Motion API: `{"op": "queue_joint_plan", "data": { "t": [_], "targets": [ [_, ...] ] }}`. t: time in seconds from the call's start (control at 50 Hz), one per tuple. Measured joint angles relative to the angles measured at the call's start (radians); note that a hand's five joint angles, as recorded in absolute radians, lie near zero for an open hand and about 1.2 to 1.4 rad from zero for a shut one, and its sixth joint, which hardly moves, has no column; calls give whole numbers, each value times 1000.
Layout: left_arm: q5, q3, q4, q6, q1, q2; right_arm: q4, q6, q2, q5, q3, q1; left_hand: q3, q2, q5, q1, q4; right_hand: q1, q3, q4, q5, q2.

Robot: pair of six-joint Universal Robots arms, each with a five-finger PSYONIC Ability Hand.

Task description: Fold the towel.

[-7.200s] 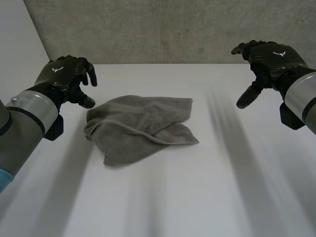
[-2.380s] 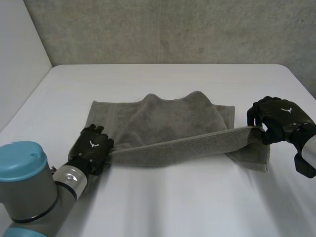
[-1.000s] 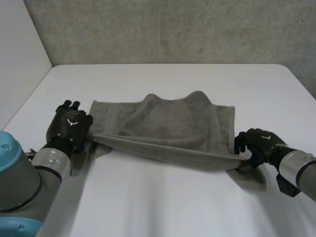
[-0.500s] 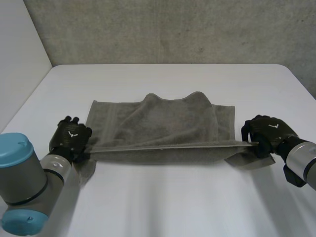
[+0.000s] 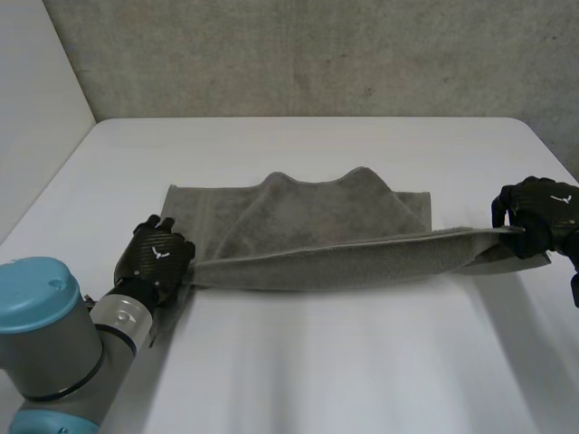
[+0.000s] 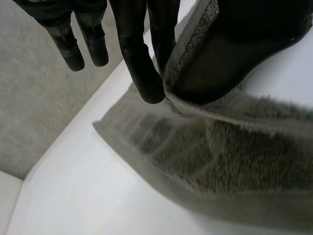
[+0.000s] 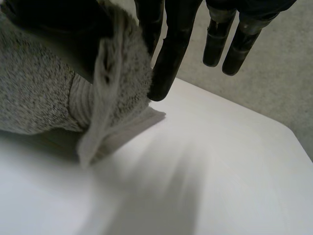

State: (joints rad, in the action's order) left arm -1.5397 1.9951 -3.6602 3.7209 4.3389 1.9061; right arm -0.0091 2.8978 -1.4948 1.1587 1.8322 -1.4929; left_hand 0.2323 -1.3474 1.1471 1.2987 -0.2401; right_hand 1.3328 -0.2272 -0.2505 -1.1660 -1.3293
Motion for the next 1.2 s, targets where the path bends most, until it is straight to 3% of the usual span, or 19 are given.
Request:
{"op": "queue_joint_plan", "data": {
  "t": [0.12, 0.22, 0.3, 0.4, 0.52, 0.6, 0.8, 0.96, 1.2],
  "targets": [
    [23, 15, 63, 6, -13, -113, 138, -63, -46, -63, -40, -5, 0, 0, 0, 0, 0, 3, 0, 0, -3, 0],
    [106, -35, 173, 8, 18, -183, 320, -269, -17, -98, -106, -9, 0, 0, 0, 0, 0, 3, 0, 0, -3, 0],
    [175, -131, 251, 11, 69, -124, 413, -418, 86, -28, -192, -42, 0, 0, 0, 1, 0, 3, 0, 0, -3, 0],
    [205, -294, 340, 9, 109, 18, 443, -485, 228, 92, -336, -145, 0, 0, 0, 2, 0, 3, 0, 0, -4, 0],
    [198, -620, 462, -7, 117, 214, 373, -429, 371, 173, -577, -254, 0, 0, 0, 2, 0, 4, 0, 0, -6, 0],
    [177, -896, 493, -58, 95, 276, 240, -302, 398, 191, -788, -299, 0, 0, 0, 3, 0, 4, 0, 0, -6, 0],
    [158, -1333, 440, -289, 60, 198, -3, -110, 289, 255, -999, -310, 0, -1, 0, 3, 0, 4, 0, 0, -6, 0],
    [177, -1220, 338, -332, 82, 118, -27, -104, 199, 227, -816, -302, 0, -4, 10, 3, 0, 4, 0, 0, -8, 0],
    [344, -588, 165, -269, 154, 54, -25, -128, 142, 45, -366, -215, 0, -4, 10, 3, 0, 4, 0, 0, -8, -1]
  ]
}}
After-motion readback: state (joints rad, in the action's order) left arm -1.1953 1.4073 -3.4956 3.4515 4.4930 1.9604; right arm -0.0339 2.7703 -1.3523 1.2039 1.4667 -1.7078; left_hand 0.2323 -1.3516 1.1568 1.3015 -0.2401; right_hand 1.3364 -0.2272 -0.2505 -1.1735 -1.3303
